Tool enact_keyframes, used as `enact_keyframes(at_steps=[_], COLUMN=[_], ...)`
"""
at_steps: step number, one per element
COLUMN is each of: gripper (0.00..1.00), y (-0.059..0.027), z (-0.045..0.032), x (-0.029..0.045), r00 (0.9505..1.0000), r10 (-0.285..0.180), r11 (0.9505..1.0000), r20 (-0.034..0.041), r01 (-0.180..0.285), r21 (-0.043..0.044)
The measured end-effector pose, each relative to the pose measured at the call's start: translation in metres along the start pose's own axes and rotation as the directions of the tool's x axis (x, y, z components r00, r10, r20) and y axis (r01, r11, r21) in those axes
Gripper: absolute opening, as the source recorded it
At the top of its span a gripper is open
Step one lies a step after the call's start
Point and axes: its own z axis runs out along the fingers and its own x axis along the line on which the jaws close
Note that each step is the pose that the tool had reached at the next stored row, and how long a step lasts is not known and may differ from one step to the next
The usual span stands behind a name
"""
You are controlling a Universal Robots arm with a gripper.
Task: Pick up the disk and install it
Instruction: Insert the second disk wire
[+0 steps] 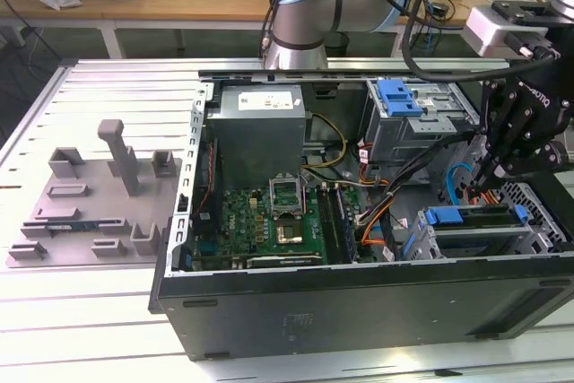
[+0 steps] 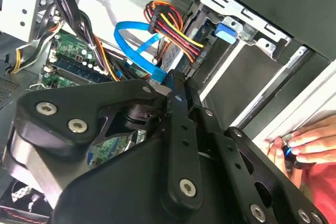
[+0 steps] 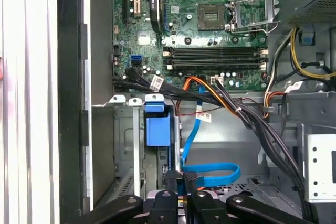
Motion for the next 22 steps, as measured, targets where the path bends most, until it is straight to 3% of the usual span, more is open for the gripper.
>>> enact_keyframes(at_steps=[5, 8, 12, 22], gripper=[0.16, 0.16, 0.16, 0.16], y=[0.0002, 0.0068, 0.0095, 0.0095], z=[0.0003, 0.0012, 0.0021, 0.0027], x=[0.0068, 0.0111, 0.015, 0.0166], r00=[1.0, 0.9998, 0.9998, 0.9997], r10=[0.0, 0.001, 0.001, 0.001], r11=[0.9999, 0.9995, 0.999, 0.9989], r20=[0.0058, 0.0178, 0.0223, 0.0232], r01=[-0.001, -0.001, -0.002, -0.002], r21=[0.0157, 0.0314, 0.0443, 0.0463])
